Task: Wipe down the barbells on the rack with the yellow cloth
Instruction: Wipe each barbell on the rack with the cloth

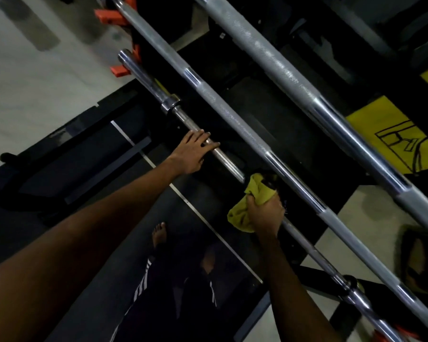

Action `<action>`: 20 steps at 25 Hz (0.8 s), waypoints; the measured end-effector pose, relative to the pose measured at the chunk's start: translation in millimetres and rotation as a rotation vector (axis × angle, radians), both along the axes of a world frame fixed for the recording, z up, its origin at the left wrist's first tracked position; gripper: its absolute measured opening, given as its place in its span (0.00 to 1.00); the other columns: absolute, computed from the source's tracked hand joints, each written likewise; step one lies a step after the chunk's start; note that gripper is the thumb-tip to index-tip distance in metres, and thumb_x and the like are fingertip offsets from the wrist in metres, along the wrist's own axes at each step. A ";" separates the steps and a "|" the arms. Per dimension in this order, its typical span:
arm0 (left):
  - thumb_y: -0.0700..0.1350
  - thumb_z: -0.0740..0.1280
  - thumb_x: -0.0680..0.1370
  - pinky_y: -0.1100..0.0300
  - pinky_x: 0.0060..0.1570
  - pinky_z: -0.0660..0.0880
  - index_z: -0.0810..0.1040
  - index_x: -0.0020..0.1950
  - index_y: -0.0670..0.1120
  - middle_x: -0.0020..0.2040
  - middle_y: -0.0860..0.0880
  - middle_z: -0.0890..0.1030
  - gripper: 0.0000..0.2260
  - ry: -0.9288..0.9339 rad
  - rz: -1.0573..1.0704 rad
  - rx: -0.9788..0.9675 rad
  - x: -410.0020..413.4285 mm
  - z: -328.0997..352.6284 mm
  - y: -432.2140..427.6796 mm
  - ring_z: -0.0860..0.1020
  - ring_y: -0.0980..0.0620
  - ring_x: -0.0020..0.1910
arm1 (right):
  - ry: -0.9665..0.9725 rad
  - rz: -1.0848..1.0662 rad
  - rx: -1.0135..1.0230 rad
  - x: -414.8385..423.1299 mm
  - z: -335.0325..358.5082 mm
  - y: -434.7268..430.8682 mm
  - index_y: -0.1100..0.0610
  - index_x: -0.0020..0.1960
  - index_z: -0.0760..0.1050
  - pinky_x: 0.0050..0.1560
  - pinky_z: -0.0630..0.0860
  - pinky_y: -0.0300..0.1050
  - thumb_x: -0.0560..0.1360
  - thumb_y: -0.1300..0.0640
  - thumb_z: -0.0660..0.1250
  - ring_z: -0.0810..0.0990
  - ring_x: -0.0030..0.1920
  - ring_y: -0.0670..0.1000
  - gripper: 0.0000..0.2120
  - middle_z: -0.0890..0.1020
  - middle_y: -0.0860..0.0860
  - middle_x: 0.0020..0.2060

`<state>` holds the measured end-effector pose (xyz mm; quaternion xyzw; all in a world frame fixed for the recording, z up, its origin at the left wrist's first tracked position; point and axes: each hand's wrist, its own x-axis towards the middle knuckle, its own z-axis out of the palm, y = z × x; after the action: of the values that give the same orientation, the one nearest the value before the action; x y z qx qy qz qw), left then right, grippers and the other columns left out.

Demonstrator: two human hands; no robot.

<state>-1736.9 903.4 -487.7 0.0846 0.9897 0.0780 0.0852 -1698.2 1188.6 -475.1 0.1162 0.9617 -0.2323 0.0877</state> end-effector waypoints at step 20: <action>0.44 0.64 0.75 0.45 0.75 0.50 0.55 0.79 0.47 0.78 0.39 0.55 0.34 0.023 -0.093 0.013 -23.7 1.6 -109.2 0.54 0.40 0.77 | -0.054 0.119 0.014 -53.4 3.2 -132.5 0.61 0.63 0.72 0.62 0.72 0.57 0.75 0.43 0.68 0.78 0.60 0.65 0.26 0.79 0.63 0.59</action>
<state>-1760.7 794.2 -486.2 0.1317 0.9851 0.0794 0.0769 -1751.6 1056.2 -471.8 0.0655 0.9658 -0.2167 0.1267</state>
